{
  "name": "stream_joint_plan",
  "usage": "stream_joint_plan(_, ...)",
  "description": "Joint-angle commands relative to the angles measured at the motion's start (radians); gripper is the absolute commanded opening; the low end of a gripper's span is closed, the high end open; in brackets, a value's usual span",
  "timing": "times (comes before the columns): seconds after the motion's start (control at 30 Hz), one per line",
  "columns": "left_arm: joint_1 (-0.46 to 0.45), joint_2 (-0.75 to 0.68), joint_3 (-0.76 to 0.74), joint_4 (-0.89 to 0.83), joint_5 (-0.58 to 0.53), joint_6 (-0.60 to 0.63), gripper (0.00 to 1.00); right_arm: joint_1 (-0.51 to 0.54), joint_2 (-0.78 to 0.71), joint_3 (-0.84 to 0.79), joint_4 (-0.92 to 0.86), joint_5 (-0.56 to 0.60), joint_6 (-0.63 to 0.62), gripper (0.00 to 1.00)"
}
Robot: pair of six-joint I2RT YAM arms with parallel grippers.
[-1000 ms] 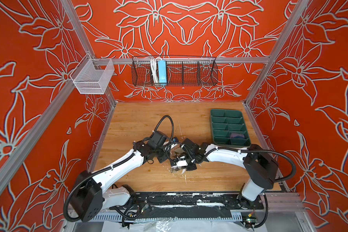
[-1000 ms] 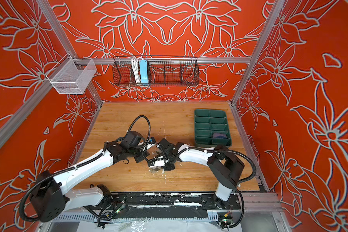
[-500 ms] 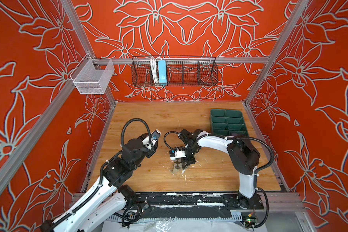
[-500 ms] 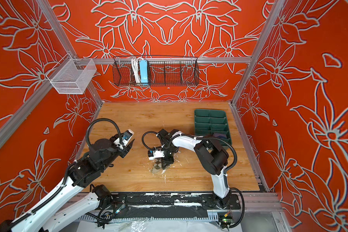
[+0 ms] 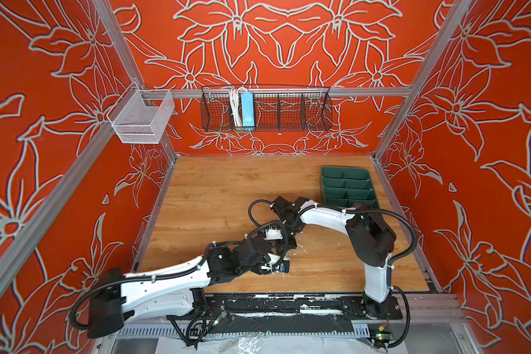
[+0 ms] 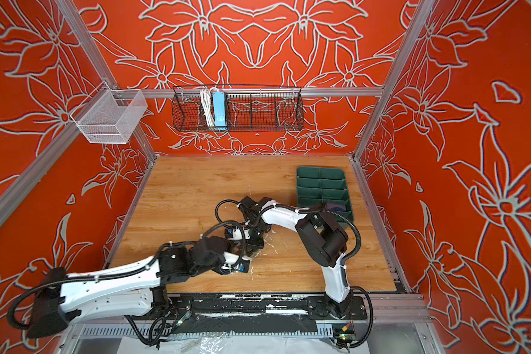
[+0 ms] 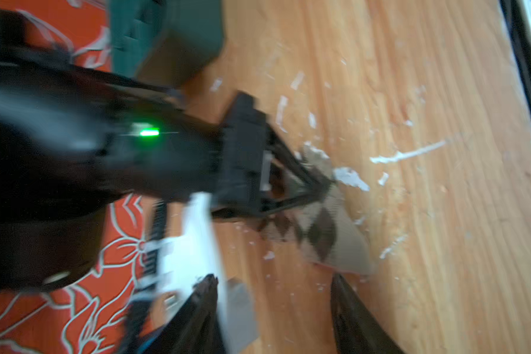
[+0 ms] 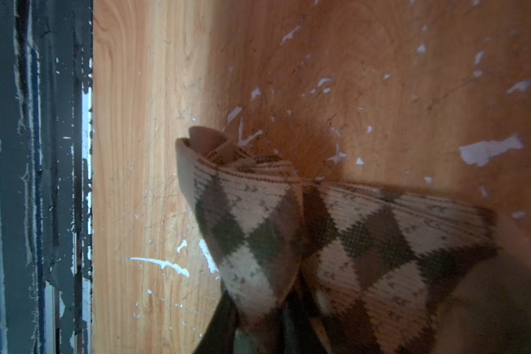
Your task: Roll the socks
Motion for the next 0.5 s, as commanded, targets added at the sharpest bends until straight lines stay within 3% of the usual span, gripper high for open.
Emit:
stream_joint_plan(0.0, -0.029, 0.096, -0.027, 0.126, -0.035, -0.058, 0.57, -0.013, 0.039, 0.005, 0.029, 0.038, -0.016, 0.00)
stream_joint_plan(0.33, -0.034, 0.406, 0.003, 0.226, -0.157, -0.254, 0.50, -0.022, 0.017, -0.009, 0.022, 0.004, -0.038, 0.00)
stream_joint_plan(0.47, -0.033, 0.504, 0.035, 0.208, -0.160, -0.296, 0.34, -0.028, -0.006, -0.030, 0.037, -0.008, -0.039, 0.00)
